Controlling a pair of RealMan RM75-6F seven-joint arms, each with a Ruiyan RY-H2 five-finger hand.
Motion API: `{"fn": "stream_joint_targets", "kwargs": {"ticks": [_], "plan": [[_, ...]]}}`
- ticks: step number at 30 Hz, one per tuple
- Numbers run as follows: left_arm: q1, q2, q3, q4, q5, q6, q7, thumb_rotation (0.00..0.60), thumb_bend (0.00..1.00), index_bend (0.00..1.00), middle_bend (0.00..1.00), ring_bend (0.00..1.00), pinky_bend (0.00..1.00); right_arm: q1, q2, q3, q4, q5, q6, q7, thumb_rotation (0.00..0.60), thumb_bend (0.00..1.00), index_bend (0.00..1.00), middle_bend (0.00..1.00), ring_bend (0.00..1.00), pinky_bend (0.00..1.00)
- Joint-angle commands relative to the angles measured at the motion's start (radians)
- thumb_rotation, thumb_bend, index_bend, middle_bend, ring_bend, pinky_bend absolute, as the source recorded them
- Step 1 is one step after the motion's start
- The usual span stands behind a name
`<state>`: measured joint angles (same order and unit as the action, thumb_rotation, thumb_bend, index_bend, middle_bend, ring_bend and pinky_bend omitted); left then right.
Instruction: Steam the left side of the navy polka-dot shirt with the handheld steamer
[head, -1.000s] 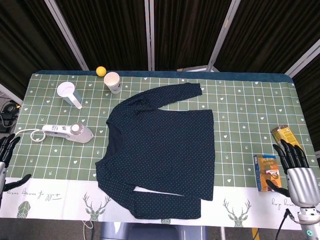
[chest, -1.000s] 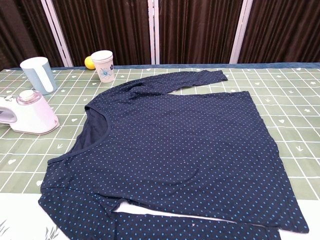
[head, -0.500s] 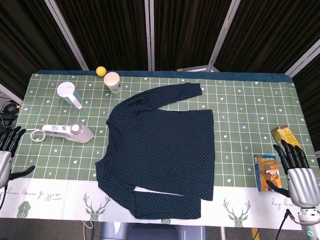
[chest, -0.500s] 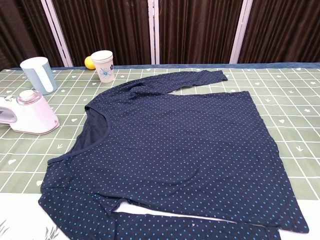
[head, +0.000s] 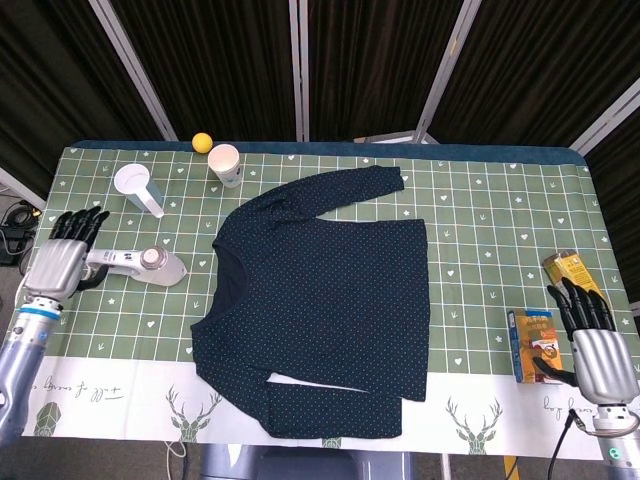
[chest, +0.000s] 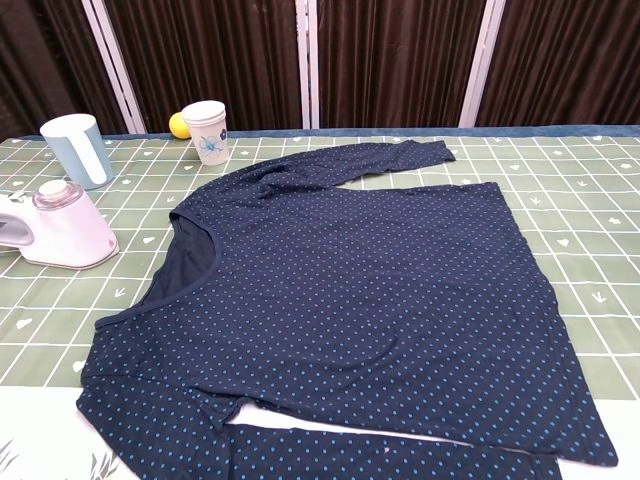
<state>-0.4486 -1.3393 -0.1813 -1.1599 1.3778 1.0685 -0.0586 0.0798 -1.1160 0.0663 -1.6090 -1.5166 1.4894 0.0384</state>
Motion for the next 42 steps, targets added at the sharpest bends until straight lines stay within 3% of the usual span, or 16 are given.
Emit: {"fn": "stream_joint_targets", "kwargs": {"ticks": [1, 13, 42], "plan": [[-0.042, -0.061, 0.005, 0.079, -0.013, -0.056, -0.015, 0.6, 0.4, 0.02, 0.0, 0.0, 0.02, 0.002, 0.0, 0.003, 0.005, 0.008, -0.006, 0.007, 0.6, 0.0, 0.0, 0.0, 0.0, 0.0], [-0.067, -0.149, 0.052, 0.243, -0.003, -0.114, -0.098, 0.6, 0.42, 0.05, 0.0, 0.0, 0.02, 0.005, -0.001, 0.008, 0.014, 0.027, -0.021, 0.013, 0.6, 0.0, 0.0, 0.0, 0.0, 0.0], [-0.151, -0.289, 0.031, 0.495, -0.069, -0.256, -0.152, 0.6, 0.47, 0.1, 0.0, 0.0, 0.03, 0.014, -0.011, 0.013, 0.021, 0.048, -0.042, -0.003, 0.6, 0.0, 0.0, 0.0, 0.0, 0.0]]}}
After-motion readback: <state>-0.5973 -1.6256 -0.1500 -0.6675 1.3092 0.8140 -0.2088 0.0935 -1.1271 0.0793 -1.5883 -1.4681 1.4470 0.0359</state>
